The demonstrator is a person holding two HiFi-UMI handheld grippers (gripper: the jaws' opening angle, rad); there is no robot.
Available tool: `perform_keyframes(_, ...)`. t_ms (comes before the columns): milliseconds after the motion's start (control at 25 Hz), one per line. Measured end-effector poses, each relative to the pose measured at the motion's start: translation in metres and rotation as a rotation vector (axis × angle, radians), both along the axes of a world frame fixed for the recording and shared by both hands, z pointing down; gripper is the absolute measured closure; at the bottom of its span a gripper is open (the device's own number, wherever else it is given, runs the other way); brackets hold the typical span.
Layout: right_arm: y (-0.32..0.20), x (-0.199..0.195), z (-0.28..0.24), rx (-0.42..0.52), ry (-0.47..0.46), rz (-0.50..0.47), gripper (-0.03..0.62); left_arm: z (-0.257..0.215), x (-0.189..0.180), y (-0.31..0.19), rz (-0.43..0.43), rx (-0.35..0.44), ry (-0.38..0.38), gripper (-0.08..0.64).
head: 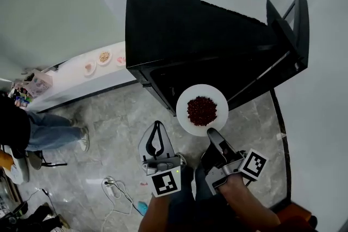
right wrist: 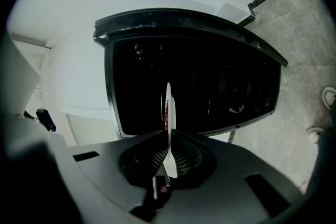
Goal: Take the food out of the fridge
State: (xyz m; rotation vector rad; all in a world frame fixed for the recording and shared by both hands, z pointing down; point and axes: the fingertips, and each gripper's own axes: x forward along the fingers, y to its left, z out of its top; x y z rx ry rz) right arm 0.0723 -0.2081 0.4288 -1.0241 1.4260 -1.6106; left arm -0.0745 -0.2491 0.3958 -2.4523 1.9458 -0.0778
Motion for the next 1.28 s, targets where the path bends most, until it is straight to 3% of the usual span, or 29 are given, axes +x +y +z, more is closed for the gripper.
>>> perform_keyframes(440,0.033,-0.009,-0.090,0.029,0.030,-0.076,0.560,-0.080,-0.011,0.028,0.031,0.020,-0.011,0.546)
perform_keyframes(600,0.037,-0.005,-0.105,0.043,0.017,-0.089,0.560,-0.102,-0.006,0.023,0.041,0.071,-0.005,0.546)
perform_keyframes(1280,0.055,0.003,-0.126,0.070,0.055,-0.093,0.560,-0.125,0.004,0.050,0.078,0.095,0.012,0.546)
